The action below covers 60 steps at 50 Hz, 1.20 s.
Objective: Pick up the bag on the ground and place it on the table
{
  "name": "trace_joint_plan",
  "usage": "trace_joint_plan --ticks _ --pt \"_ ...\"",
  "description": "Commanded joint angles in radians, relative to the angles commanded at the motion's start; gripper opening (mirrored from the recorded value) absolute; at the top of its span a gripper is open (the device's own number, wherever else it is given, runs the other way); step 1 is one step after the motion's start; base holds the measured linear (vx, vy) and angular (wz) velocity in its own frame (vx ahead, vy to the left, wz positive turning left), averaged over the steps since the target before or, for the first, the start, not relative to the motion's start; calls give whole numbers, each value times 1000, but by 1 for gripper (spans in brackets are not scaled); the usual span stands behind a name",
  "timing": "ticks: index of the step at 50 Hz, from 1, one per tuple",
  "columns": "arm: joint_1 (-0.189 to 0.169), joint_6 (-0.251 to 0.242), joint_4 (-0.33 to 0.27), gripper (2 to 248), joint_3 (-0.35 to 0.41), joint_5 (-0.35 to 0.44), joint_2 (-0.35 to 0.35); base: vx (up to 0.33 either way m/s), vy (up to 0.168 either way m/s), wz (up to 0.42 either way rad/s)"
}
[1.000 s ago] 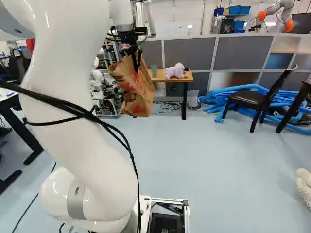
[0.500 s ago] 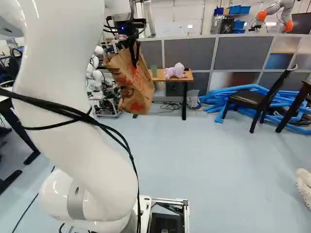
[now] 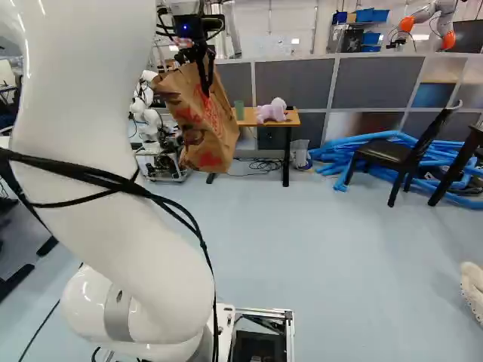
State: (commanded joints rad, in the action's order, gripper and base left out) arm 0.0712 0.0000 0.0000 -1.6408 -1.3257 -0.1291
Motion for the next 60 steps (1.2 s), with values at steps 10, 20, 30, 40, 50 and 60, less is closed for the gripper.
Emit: trace_joint_plan --ticks 10,20,30,40,50,60 --pt "0 0 0 21 -24 -33 8 0 0 0" --pt "-1 0 0 21 -49 -67 15 0 0 0" --pt "-1 0 0 21 -76 -100 21 0 0 0" --pt "-2 0 0 21 -103 -133 26 0 0 0" --pt "-2 0 0 21 -133 -167 30 0 0 0" --pt "-3 0 0 21 -164 -198 34 0 0 0"
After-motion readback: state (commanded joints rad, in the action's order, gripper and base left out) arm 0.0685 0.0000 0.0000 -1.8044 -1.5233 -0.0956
